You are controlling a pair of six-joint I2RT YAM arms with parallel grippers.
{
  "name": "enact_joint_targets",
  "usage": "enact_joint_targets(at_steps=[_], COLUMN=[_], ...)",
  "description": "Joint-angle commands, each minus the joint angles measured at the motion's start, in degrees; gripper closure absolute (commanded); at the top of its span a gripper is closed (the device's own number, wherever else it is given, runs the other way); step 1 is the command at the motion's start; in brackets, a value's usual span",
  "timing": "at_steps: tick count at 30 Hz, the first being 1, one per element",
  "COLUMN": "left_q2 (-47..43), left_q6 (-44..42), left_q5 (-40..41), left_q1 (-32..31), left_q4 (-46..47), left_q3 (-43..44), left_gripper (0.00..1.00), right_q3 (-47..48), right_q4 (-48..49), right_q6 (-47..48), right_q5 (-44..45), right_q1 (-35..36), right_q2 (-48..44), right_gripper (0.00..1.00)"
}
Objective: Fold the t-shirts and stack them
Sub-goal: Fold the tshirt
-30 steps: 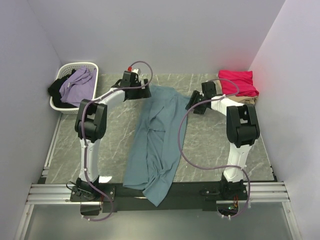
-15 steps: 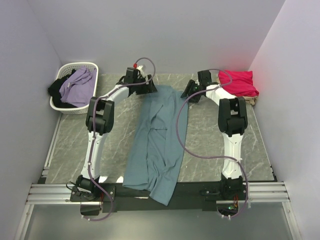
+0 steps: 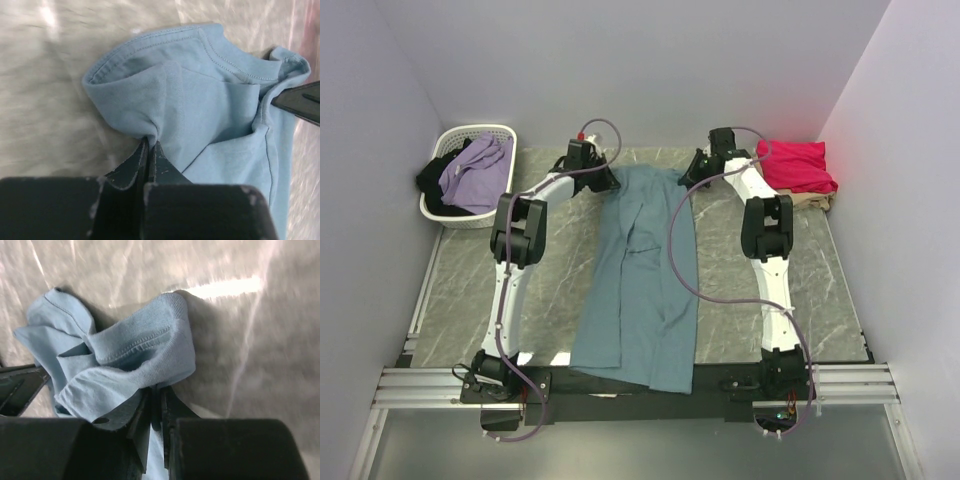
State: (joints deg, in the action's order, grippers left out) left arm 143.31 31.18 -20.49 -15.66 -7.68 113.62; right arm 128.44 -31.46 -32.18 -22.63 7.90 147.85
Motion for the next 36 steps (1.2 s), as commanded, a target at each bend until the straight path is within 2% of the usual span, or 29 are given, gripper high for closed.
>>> enact_joint_targets(at_steps=[1, 3, 6, 8, 9, 11, 12, 15, 21, 23, 24, 26, 27, 30, 33, 34, 36], left_q2=[-3.73, -4.17, -4.52, -5.14, -5.75, -8.73, -9.79, -12.08, -18.23, -20.87, -21.66, -22.28, -22.54, -22.89, -22.72, -22.37, -20.71], left_q6=[2.74, 3.18, 3.71, 3.80, 3.80, 3.54, 3.45, 2.49, 0.55, -1.46, -2.95, -4.02, -4.37, -4.64, -4.98, -5.07, -4.81], left_q5=[4.49, 5.11, 4.58, 5.55, 5.46, 4.50, 3.71, 2.48, -0.95, 1.05, 4.46, 9.39, 15.07, 21.09, 30.31, 35.56, 39.63], left_q1=[3.09, 4.23, 5.37, 5.64, 5.81, 5.82, 5.82, 5.82, 5.12, 3.28, 2.40, -0.58, -1.73, -5.95, -10.52, -11.66, -14.22], left_q4=[1.88, 2.40, 2.59, 2.50, 2.58, 6.18, 7.32, 7.33, 4.79, 1.90, -2.73, -6.01, -8.20, -10.85, -12.26, -12.79, -14.81], left_q3=[-2.79, -3.14, -2.97, -3.49, -4.11, -8.14, -9.29, -10.26, -12.72, -13.17, -12.73, -12.37, -12.55, -13.60, -15.36, -15.54, -14.58], left_gripper=[0.99, 0.99, 0.99, 0.90, 0.70, 0.41, 0.22, 0.12, 0.11, 0.11, 0.12, 0.13, 0.14, 0.16, 0.17, 0.17, 0.18], right_q3=[8.22, 8.49, 8.41, 4.65, 2.36, -3.78, -5.73, -13.29, -29.19, -34.91, -36.75, -40.63, -41.60, -45.11, -48.37, -49.85, -51.27], right_q4=[-2.03, 0.25, 3.86, 8.58, 11.13, 16.58, 17.83, 22.14, 27.41, 28.55, 29.35, 29.09, 28.83, 27.77, 27.68, 27.68, 28.03], right_q6=[-1.56, -2.97, -3.93, -4.11, -4.55, -4.29, -3.77, -1.66, 1.07, 0.46, 0.28, 0.54, 0.63, 1.86, 2.48, 2.39, 2.30], right_q5=[-2.15, -3.29, -7.41, -8.56, -9.87, -10.59, -10.59, -9.10, -7.34, -6.46, -6.55, -5.24, -4.71, -2.87, -2.59, -2.59, -2.85], right_q1=[-0.96, -1.39, -1.75, -1.84, -2.01, -2.36, -2.54, -2.36, -2.01, -1.84, -1.58, -0.87, -0.17, 1.41, 2.38, 2.47, 2.64], right_q2=[4.19, 4.81, 5.26, 4.03, 1.85, -0.62, -3.59, -9.83, -22.66, -25.41, -27.77, -29.63, -31.03, -33.49, -35.43, -35.79, -36.93], right_gripper=[0.81, 0.81, 0.73, 0.56, 0.52, 0.50, 0.49, 0.48, 0.47, 0.47, 0.47, 0.47, 0.47, 0.48, 0.48, 0.48, 0.48])
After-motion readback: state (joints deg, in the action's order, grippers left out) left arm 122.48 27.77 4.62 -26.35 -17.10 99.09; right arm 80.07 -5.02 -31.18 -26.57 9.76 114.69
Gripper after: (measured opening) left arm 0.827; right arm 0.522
